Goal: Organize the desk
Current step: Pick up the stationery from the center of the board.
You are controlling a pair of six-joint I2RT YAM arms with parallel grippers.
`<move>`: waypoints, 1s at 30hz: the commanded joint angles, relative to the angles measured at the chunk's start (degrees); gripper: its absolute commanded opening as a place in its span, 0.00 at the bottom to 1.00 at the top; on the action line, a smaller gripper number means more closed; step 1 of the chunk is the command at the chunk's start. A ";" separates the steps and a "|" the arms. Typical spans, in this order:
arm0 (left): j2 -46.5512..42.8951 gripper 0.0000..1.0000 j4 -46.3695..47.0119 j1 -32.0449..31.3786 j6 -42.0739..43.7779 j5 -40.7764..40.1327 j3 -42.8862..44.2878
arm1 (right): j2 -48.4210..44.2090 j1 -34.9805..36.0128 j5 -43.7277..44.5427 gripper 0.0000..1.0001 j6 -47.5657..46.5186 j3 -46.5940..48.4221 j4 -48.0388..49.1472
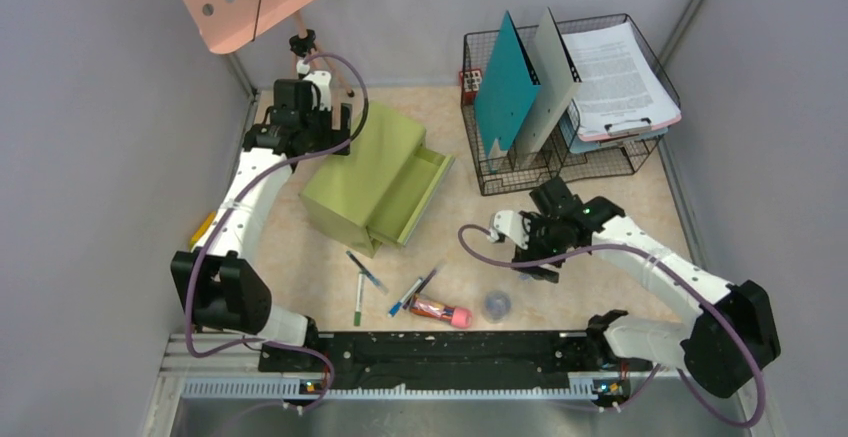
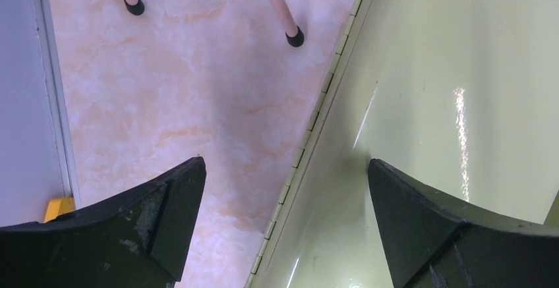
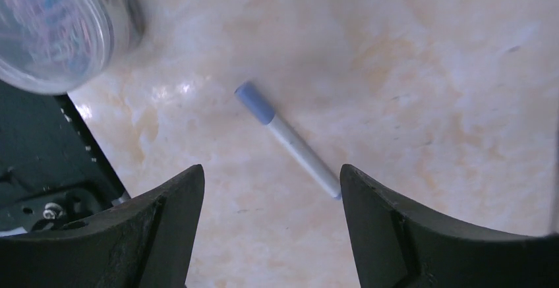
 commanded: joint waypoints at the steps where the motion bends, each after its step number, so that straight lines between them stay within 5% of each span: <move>1: -2.20 0.98 -2.81 0.86 1.41 -1.60 -1.01 | 0.64 -0.53 3.75 0.75 -5.84 -5.12 3.68; 20: -3.44 0.98 -2.37 1.29 2.36 -0.41 -3.84 | 11.69 -0.57 9.09 0.64 -10.93 -12.32 15.64; 23: -3.87 0.98 -2.37 1.48 2.49 -0.55 -3.96 | 11.62 -0.52 8.88 0.51 -10.48 -13.54 15.79; 29: -4.30 0.98 -2.70 1.97 2.73 -0.64 -3.60 | 11.65 -0.51 8.05 0.00 -8.60 -10.72 13.15; 30: -4.41 0.98 -2.79 2.10 2.77 -0.74 -3.52 | 11.60 -0.52 7.90 0.00 -8.21 -9.41 12.24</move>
